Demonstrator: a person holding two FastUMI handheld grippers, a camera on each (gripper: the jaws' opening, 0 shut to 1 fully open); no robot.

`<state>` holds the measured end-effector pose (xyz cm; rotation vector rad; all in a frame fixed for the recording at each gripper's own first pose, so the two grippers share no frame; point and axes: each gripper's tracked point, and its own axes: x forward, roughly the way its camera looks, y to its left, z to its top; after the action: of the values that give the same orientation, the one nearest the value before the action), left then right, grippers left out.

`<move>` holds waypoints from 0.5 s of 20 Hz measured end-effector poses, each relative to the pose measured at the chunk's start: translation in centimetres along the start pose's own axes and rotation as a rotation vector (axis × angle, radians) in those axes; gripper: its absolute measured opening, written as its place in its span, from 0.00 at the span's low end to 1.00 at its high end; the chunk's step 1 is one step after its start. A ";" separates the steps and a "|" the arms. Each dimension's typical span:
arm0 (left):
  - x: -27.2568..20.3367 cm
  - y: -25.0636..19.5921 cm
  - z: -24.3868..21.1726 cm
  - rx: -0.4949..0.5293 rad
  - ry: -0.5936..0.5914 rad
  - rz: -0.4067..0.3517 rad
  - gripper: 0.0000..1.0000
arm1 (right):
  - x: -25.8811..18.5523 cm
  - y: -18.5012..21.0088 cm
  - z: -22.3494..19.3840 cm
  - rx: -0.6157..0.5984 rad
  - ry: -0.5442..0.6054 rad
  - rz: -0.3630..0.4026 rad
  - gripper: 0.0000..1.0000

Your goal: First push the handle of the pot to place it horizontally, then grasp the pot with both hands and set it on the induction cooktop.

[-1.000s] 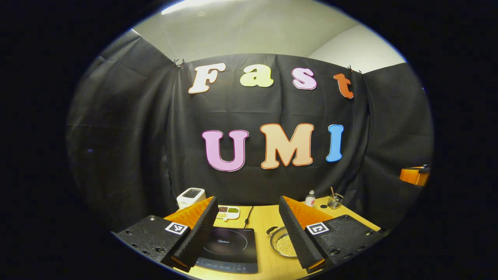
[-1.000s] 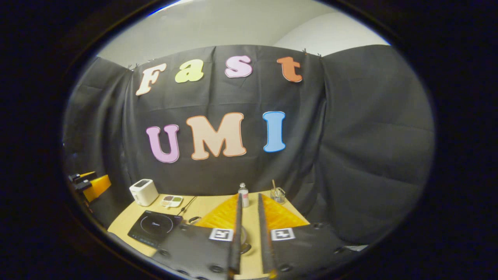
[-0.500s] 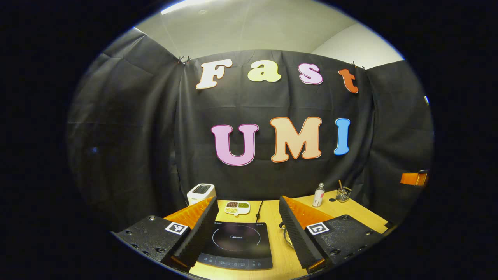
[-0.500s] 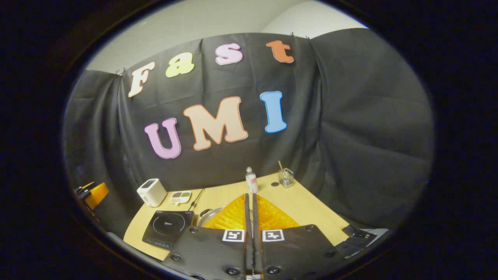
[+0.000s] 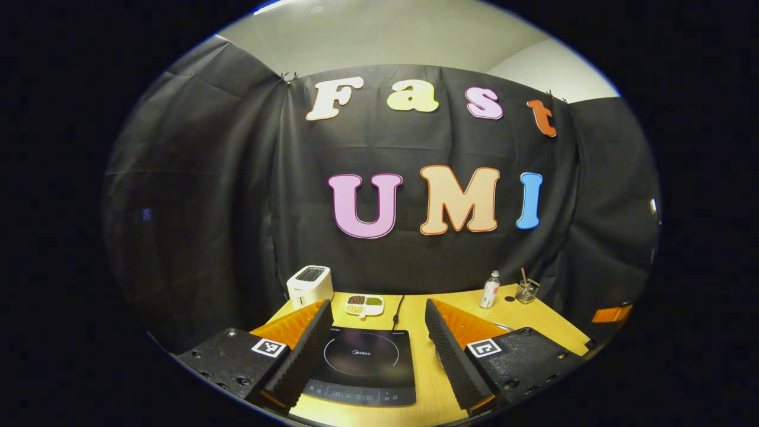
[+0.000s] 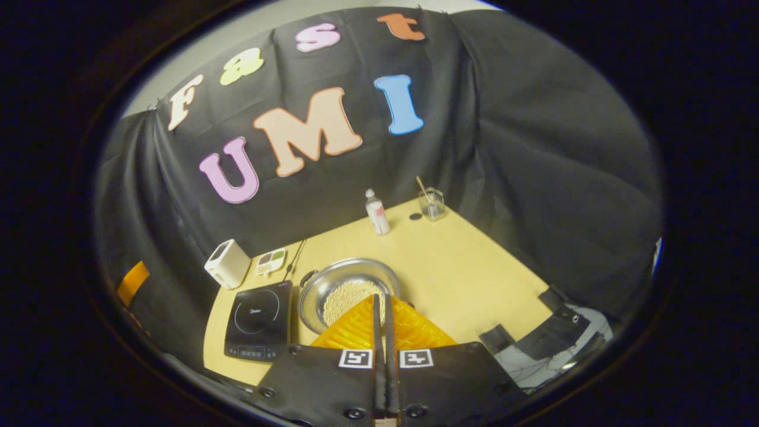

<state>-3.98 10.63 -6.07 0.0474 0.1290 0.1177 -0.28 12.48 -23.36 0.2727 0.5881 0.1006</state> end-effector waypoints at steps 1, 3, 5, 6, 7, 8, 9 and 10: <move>0.2 0.1 -0.4 0.005 0.010 0.008 0.91 | 0.9 -0.5 -1.0 0.015 0.039 -0.010 0.02; 0.7 0.1 -0.7 0.027 0.026 0.024 0.91 | 2.3 -1.6 -3.4 0.041 0.131 -0.026 0.00; 1.4 0.1 -1.4 0.059 0.052 0.048 0.91 | 3.7 -2.1 -5.4 0.067 0.222 -0.024 0.02; 1.7 -0.1 -1.6 0.067 0.061 0.060 0.91 | 4.2 -2.3 -6.4 0.088 0.269 -0.015 0.14; 2.1 -0.3 -1.6 0.068 0.070 0.070 0.92 | 4.9 -2.3 -7.1 0.108 0.318 -0.005 0.02; 2.3 -0.6 -1.8 0.062 0.085 0.081 0.92 | 5.7 -2.4 -8.1 0.125 0.368 0.002 0.00; 2.8 -0.9 -2.2 0.055 0.099 0.091 0.95 | 6.6 -2.5 -8.8 0.141 0.416 0.009 0.03; 3.0 -1.2 -2.3 0.046 0.109 0.100 0.95 | 7.4 -2.6 -9.5 0.149 0.462 0.016 0.00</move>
<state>-1.16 9.89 -8.84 0.0936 0.2387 0.2169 0.55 13.37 -35.60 0.4025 1.0544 0.1364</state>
